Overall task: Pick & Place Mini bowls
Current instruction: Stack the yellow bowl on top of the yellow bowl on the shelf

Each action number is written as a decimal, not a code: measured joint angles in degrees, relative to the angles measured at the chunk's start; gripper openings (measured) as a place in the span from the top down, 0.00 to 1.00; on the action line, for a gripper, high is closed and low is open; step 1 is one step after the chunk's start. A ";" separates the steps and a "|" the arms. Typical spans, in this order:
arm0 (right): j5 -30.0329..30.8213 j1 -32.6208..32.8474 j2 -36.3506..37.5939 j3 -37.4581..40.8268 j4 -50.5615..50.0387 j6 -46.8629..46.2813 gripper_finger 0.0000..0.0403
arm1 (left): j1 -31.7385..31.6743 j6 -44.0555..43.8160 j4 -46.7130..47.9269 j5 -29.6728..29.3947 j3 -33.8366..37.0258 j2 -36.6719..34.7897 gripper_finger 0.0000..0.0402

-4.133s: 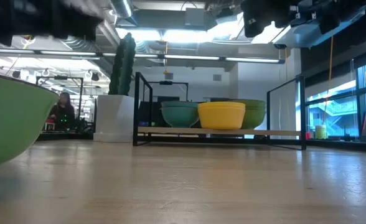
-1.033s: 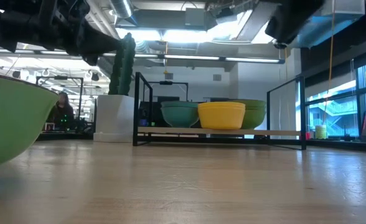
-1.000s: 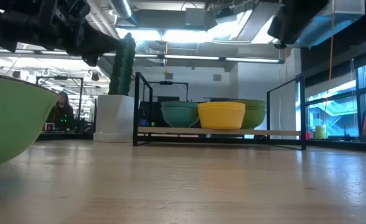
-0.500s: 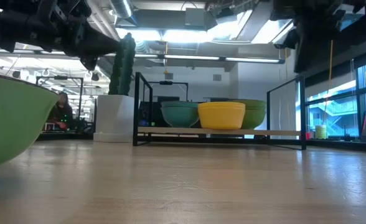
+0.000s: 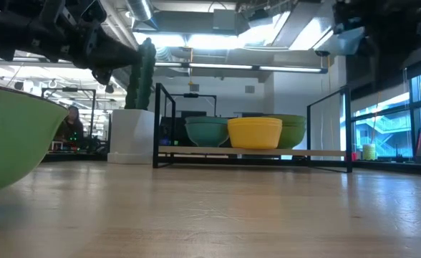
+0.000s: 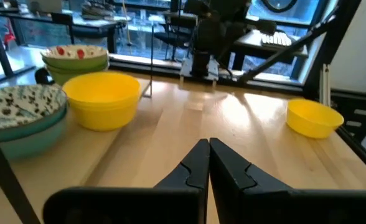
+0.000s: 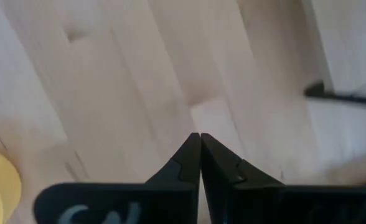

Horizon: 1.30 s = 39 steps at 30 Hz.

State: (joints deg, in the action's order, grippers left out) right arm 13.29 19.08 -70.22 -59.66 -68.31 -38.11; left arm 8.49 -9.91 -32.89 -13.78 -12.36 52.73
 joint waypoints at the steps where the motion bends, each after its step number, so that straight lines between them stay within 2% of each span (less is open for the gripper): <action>1: 0.03 1.14 0.00 0.00 -0.96 -1.68 0.96 | 0.26 -0.13 0.02 -0.23 0.00 0.41 0.98; 5: 0.00 5.07 -0.12 0.00 -4.49 -8.05 0.90 | 1.17 -0.44 -0.78 -0.27 0.00 1.84 0.98; 13: 3.83 7.81 -0.13 0.00 -5.71 -6.07 0.65 | 2.51 1.62 -5.70 -0.26 0.02 2.56 0.99; 18: 4.75 7.81 -0.15 0.00 -5.59 -5.82 0.55 | 2.71 2.62 -5.94 -0.36 0.02 2.56 0.99; 26: 5.27 7.81 -0.15 0.00 -4.17 -5.13 0.55 | 2.69 2.69 -5.94 -3.08 0.02 2.56 0.99; 39: 6.11 7.79 -0.17 0.00 -1.80 -5.18 0.57 | 2.69 1.56 -5.94 -3.12 0.02 2.56 0.98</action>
State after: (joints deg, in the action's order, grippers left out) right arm 19.40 26.87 -70.39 -59.66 -70.11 -43.29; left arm 11.18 -8.35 -38.83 -16.91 -12.34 55.29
